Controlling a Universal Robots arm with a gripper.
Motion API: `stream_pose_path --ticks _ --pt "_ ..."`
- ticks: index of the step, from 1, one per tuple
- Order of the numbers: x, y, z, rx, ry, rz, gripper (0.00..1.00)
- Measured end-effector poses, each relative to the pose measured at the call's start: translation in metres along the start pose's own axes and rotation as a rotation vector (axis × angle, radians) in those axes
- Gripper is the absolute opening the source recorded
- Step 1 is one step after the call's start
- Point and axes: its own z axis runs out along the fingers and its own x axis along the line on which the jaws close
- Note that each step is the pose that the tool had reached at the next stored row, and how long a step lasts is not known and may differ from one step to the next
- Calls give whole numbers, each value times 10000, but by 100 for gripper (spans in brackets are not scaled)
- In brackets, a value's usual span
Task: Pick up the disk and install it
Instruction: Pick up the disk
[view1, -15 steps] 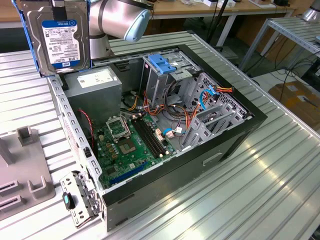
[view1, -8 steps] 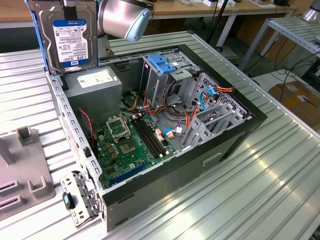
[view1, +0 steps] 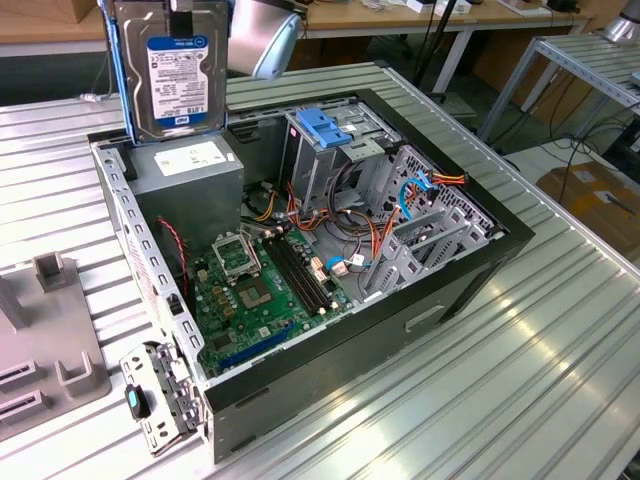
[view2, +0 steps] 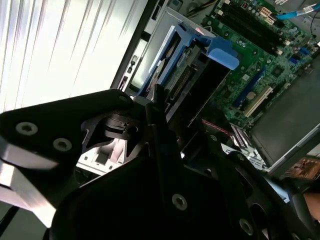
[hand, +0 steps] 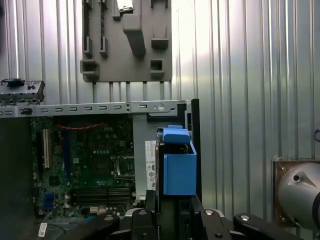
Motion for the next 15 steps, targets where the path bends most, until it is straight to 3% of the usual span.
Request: stream_pose_path --ticks 13,15 --pt "-14 -351 0 0 1 0 35" --pt "-18 -444 0 -1 1 0 35"
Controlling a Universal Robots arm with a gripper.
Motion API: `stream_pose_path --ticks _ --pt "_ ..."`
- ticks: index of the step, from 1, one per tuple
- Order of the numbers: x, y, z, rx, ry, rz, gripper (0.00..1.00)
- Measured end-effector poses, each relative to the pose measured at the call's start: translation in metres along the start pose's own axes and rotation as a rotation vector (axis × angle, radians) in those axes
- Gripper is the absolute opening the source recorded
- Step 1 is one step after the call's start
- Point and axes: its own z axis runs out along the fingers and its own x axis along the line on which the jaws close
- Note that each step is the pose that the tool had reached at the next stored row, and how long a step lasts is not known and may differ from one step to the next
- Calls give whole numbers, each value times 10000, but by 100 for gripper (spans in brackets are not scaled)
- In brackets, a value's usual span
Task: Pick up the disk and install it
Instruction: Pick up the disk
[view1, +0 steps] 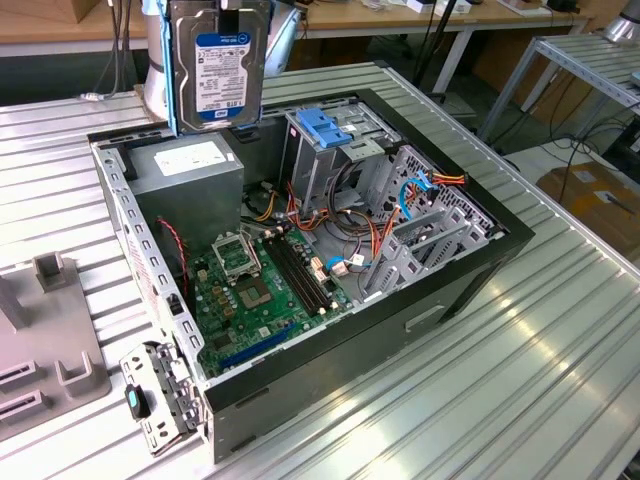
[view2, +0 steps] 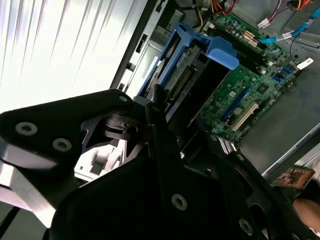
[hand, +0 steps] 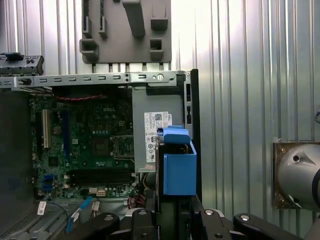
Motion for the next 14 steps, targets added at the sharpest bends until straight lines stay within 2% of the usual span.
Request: stream_pose_path --ticks 5,7,10,14 --pt "-6 -157 0 1 -1 1 35" --pt "-11 -291 0 0 0 0 35" --pt "-15 -390 0 0 0 0 35" --pt "-21 -572 1 0 -1 0 35"
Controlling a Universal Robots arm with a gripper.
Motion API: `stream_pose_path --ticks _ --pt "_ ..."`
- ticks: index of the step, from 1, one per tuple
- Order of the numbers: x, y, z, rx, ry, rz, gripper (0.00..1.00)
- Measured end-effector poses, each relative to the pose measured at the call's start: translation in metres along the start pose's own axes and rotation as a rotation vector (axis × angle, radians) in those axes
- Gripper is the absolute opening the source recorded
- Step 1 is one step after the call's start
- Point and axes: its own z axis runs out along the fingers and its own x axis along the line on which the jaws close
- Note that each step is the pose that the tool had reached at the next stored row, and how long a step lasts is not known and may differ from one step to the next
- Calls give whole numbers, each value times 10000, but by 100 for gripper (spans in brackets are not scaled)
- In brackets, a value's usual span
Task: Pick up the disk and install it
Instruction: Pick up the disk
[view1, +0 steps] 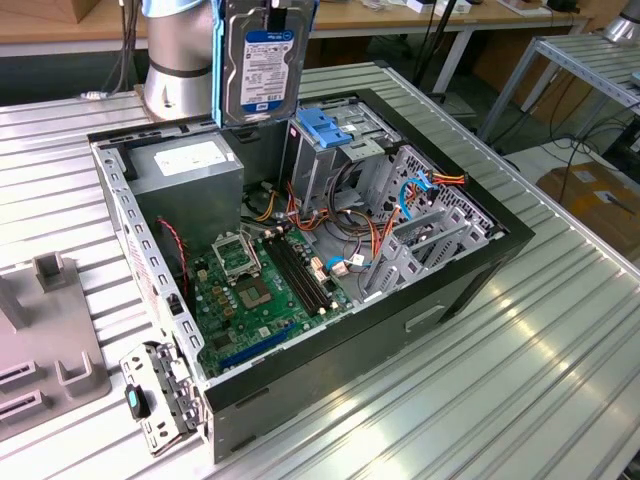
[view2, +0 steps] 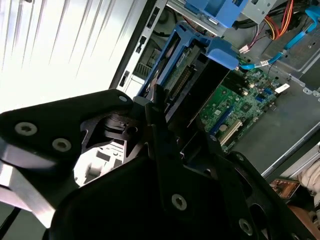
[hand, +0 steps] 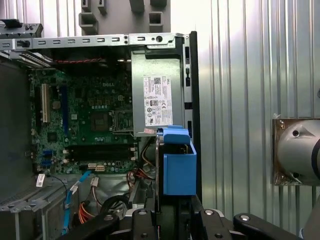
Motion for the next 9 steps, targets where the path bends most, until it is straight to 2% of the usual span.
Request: stream_pose_path --ticks 4,6,9 --pt "-4 -101 0 0 0 0 35" --pt "-7 -172 0 0 1 -1 35" --pt "-10 -236 0 0 0 0 35"
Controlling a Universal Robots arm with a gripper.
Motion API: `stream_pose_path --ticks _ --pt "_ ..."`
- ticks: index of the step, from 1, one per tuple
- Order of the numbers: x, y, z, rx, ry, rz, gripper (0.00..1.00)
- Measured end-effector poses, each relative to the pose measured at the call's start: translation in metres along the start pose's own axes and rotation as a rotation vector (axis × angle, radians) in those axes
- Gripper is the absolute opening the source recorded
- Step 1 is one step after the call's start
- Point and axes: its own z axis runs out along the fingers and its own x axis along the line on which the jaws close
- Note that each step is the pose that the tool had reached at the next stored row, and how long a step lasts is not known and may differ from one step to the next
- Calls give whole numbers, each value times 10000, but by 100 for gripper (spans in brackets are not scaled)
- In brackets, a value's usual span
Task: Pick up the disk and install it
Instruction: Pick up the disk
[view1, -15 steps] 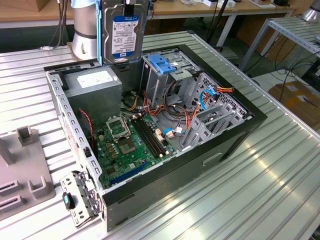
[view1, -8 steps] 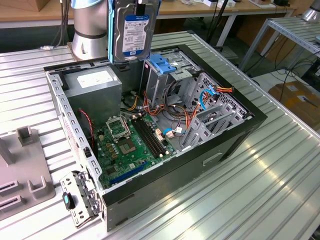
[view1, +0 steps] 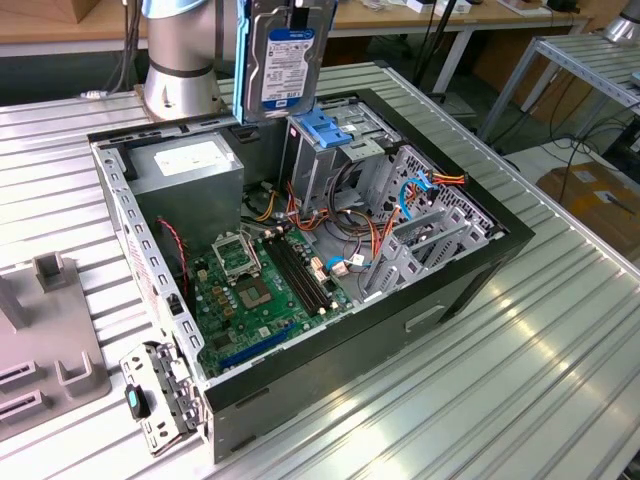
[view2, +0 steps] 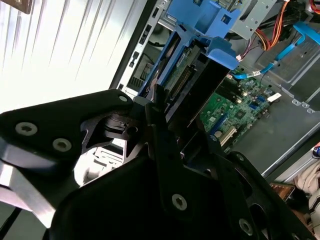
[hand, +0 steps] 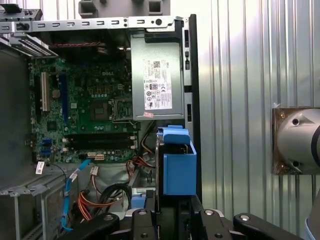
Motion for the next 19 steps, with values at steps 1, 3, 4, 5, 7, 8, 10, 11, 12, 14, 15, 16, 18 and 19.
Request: stream_pose_path --ticks 1,3,4,5,7,8,10,11,12,14,15,16,18,19 --pt "-1 -27 0 0 -1 -1 35" --pt "-3 -94 0 0 -1 0 35" --pt "-4 -118 0 0 0 0 35" --pt "-6 -176 1 1 -2 0 35" --pt "-9 -264 1 0 -1 -1 35" --pt "-11 -299 1 0 0 0 35" --pt "-13 -343 0 0 1 -1 35" --pt "-13 -366 0 0 0 -1 35" --pt "-14 -387 0 0 1 -1 35" --pt "-16 -433 1 0 0 0 35" --pt "-17 -468 0 0 1 -1 35" --pt "-18 -487 0 0 1 0 35" --pt "-19 -531 1 0 0 0 35" --pt "-20 -552 1 0 1 -1 35"
